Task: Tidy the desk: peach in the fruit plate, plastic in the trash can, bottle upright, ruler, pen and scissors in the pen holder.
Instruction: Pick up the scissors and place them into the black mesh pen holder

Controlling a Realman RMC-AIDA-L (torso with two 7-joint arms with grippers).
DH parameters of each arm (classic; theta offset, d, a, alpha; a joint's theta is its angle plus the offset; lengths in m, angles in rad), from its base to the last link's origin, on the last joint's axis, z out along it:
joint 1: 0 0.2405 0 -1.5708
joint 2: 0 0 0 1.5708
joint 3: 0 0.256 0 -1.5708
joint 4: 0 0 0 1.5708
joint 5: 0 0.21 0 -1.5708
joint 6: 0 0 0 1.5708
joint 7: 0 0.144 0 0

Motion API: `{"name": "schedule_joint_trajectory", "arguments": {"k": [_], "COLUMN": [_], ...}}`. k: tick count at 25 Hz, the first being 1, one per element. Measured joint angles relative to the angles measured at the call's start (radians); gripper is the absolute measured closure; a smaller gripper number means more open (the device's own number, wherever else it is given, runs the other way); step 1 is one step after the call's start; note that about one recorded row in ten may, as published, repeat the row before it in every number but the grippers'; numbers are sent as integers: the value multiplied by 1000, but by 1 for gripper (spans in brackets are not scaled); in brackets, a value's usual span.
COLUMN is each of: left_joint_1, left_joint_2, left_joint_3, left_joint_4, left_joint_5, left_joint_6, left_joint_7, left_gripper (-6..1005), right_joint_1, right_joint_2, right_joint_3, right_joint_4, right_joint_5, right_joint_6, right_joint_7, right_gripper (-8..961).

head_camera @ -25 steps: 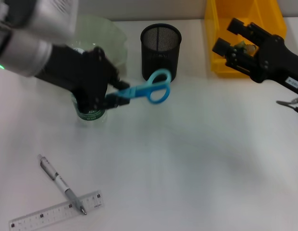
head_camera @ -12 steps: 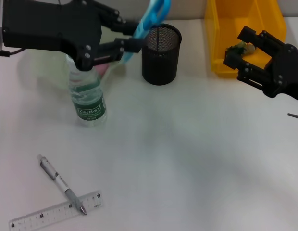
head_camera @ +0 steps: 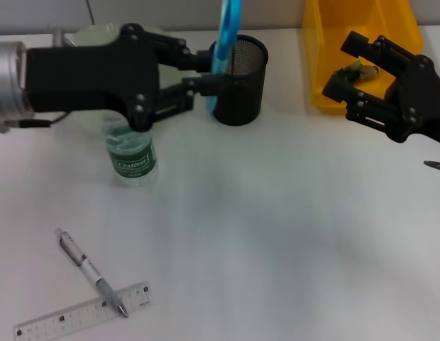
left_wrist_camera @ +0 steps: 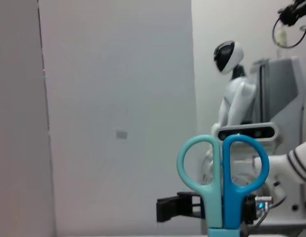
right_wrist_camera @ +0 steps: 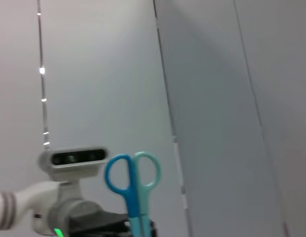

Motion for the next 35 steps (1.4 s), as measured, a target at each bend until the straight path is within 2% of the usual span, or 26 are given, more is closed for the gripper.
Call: {"name": "schedule_joint_trajectory", "arguments": {"k": [2,8,20,28,32,35], "left_joint_1": [-29,-43,-47,-43,-50,-65], "left_joint_2": [0,-2,-4,-5,-5,-7], "left_joint_3": [12,67,78,92,103,141], "left_joint_4": [-70,-89,-118,-129,-153,-178], "left_joint_5": [-5,-6,-16,-17,-66,-140], "left_joint_6": [2,-24,-43,-58,-99,-205], "left_joint_7": [34,47,48,49,60,87], "left_gripper": [758,757,754,753,752,752], "right_joint_1": [27,54,64,71,69,48], "right_joint_2": [-9,-17,-20,-12,-5,1], "right_joint_3": [-1,0,22,52,60,84], "right_joint_4": [-26,-91,-204,-239,-239,-242], "right_joint_5": [-49,-124,-152,-150,-150,-149], "right_joint_6": [-21,-47,-123,-111,-112,-122], "right_joint_7": [58,133,236,253,253,242], "right_gripper": [166,166,166,166,166,166]}}
